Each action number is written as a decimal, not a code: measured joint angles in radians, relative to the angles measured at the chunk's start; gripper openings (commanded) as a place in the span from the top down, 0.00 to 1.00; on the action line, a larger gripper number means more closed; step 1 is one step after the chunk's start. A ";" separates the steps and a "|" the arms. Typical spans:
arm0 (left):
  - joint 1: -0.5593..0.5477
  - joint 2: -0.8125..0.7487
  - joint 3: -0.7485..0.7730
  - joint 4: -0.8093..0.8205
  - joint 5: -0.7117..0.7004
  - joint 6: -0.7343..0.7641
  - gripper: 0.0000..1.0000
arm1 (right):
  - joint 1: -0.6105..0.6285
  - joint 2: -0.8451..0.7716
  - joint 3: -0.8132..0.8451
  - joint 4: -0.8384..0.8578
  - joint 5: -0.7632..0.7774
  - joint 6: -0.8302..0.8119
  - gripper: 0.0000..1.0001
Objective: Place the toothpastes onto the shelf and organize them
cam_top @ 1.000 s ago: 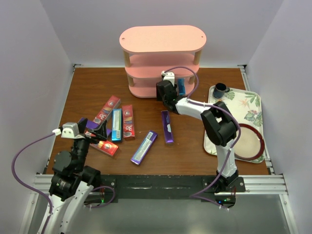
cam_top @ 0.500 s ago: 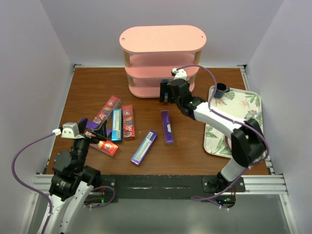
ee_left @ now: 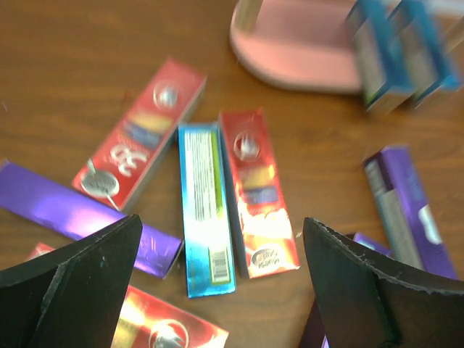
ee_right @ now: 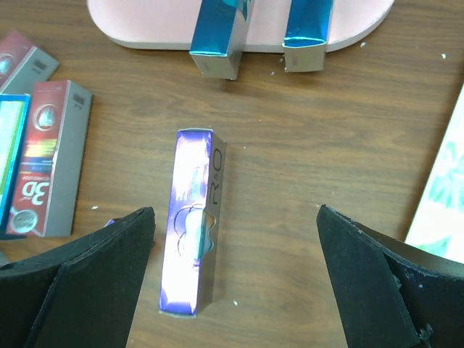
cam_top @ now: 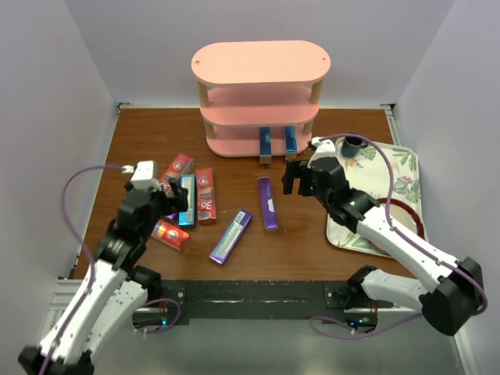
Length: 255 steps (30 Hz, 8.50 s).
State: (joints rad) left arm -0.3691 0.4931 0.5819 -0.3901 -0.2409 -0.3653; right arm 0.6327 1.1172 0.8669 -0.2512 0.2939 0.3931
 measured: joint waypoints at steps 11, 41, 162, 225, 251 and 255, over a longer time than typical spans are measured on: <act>0.003 0.526 0.106 -0.070 0.002 -0.036 0.04 | 0.000 -0.212 -0.119 -0.092 0.001 0.009 0.02; 0.149 1.065 0.354 0.029 0.163 0.018 0.28 | -0.001 -0.249 -0.223 -0.130 0.000 0.018 0.01; 0.192 0.520 -0.307 1.220 0.780 -0.934 0.64 | 0.644 0.261 -0.034 0.620 0.161 -0.065 0.12; -0.026 0.080 0.098 0.082 -0.263 0.097 0.01 | 0.265 1.085 0.699 0.301 0.480 0.075 0.78; -0.067 0.069 0.090 0.082 -0.269 0.100 0.02 | 0.224 1.214 0.825 0.402 0.529 0.036 0.45; -0.071 0.069 0.090 0.082 -0.268 0.100 0.02 | 0.221 1.214 0.829 0.402 0.529 0.039 0.41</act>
State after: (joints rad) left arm -0.4400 0.5625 0.6724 -0.3080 -0.5087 -0.2657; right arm 0.8539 2.3314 1.6962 0.1509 0.8234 0.4320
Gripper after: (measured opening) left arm 0.980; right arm 0.563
